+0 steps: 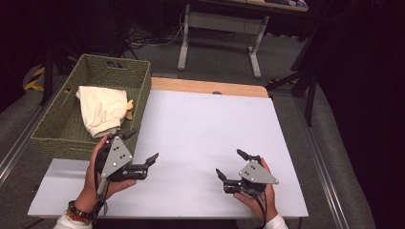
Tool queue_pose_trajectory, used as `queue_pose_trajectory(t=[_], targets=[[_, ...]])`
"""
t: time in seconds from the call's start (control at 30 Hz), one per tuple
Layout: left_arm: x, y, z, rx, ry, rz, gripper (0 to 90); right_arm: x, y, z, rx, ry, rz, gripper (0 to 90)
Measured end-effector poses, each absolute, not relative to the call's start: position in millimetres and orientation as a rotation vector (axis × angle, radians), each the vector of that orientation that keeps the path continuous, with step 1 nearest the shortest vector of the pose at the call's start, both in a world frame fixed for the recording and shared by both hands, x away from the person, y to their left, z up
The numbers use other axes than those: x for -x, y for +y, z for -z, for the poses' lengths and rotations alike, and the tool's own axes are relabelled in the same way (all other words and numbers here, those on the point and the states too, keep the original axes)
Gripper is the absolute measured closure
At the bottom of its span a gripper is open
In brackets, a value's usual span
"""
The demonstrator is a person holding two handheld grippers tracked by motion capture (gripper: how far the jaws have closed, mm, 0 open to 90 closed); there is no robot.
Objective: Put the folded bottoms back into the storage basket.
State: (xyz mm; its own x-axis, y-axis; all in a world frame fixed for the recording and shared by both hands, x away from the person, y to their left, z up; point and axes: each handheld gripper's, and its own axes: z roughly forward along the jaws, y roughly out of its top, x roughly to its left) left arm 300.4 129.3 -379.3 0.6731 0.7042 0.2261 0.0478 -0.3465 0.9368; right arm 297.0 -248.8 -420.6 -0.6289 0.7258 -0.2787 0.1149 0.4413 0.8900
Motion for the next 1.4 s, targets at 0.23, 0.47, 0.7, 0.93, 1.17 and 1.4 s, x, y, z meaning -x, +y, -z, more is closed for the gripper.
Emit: queue_pose_trajectory(t=[0.23,0.47,0.7,0.93,1.17,1.4], targets=[[-297.9,122.1,384.0,-1.849,0.570,-0.758,11.3,-295.9,-248.3,421.1,-0.703,2.036,-1.186,9.8],[-296.2,121.1,394.1,-1.878,0.553,-0.740,11.3,-292.4,-248.8,421.9,-0.704,2.037,-1.189,9.9],[-293.7,119.1,403.9,-1.906,0.530,-0.721,11.2,-288.4,-250.4,424.0,-0.712,2.037,-1.182,9.9],[-292.4,121.0,415.1,-1.927,0.517,-0.716,11.3,-284.5,-253.0,425.8,-0.717,2.033,-1.174,9.9],[-291.5,128.8,428.6,-1.948,0.533,-0.697,11.5,-281.8,-253.3,428.8,-0.714,2.038,-1.153,9.9],[-288.9,138.4,438.1,-1.959,0.552,-0.691,11.1,-279.4,-254.2,432.6,-0.716,2.046,-1.145,9.9]])
